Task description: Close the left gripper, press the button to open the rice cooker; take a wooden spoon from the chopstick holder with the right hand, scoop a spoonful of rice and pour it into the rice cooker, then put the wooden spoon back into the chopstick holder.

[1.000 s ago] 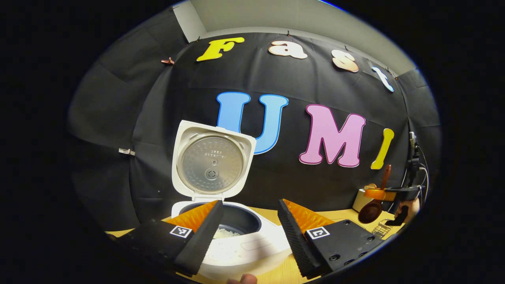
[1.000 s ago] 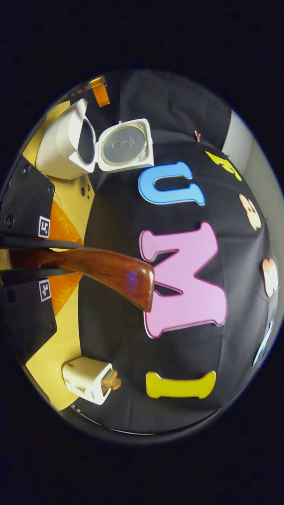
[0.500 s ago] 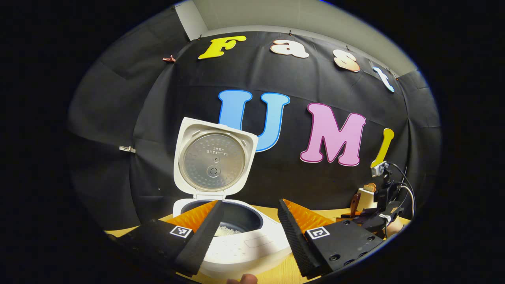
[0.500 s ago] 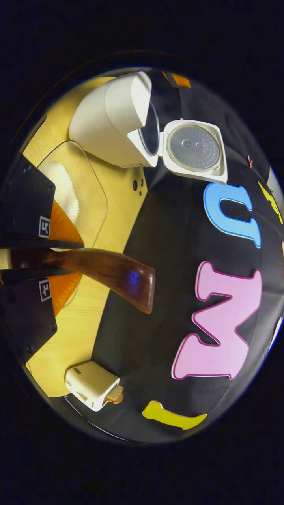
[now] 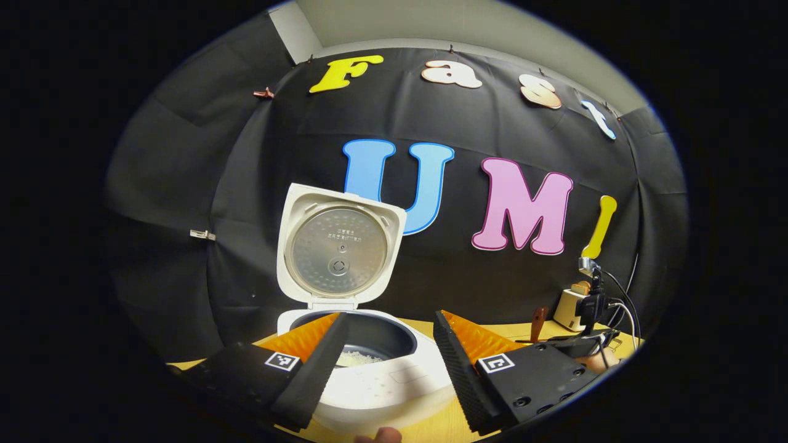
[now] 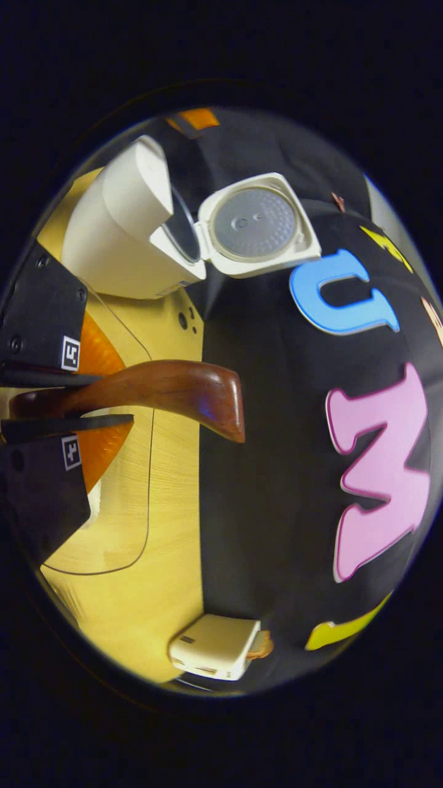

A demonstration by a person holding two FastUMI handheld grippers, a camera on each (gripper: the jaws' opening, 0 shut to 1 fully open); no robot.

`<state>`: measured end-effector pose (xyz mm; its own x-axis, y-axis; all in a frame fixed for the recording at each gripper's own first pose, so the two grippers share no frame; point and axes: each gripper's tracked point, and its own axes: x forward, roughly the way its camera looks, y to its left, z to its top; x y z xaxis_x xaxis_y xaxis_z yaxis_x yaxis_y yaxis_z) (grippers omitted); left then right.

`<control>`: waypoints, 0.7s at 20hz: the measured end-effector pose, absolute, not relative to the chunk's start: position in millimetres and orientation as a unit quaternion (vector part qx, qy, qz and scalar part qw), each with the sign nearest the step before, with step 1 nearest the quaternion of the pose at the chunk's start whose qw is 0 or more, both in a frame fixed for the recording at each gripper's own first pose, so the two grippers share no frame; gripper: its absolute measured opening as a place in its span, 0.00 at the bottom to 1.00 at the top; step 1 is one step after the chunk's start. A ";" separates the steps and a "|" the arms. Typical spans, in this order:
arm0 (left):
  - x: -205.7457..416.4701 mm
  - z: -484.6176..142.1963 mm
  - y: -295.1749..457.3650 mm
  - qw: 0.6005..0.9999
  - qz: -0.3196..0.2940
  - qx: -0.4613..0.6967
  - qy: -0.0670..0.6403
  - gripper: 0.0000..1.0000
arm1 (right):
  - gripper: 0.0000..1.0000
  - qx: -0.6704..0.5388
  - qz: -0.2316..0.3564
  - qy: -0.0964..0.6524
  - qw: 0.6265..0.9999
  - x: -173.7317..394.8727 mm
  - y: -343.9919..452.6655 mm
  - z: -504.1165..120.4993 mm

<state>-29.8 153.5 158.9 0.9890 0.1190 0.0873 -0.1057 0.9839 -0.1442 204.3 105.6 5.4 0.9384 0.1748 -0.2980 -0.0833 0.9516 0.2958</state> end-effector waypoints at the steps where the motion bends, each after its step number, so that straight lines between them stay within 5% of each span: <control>1: -30.3 160.5 154.8 0.995 0.057 -0.069 -0.049 0.90 | 0.23 0.181 0.066 0.164 0.967 205.6 101.7 8.5; 14: -39.3 165.6 163.0 0.993 0.067 -0.074 -0.057 0.90 | 0.23 0.439 0.022 0.093 0.894 222.6 53.3 63.0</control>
<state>-39.3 163.0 165.6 0.9845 0.1415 0.1035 -0.1245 0.9799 -0.1556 222.6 53.3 63.0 0.9816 0.1215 -0.1471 0.0421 0.6142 0.7881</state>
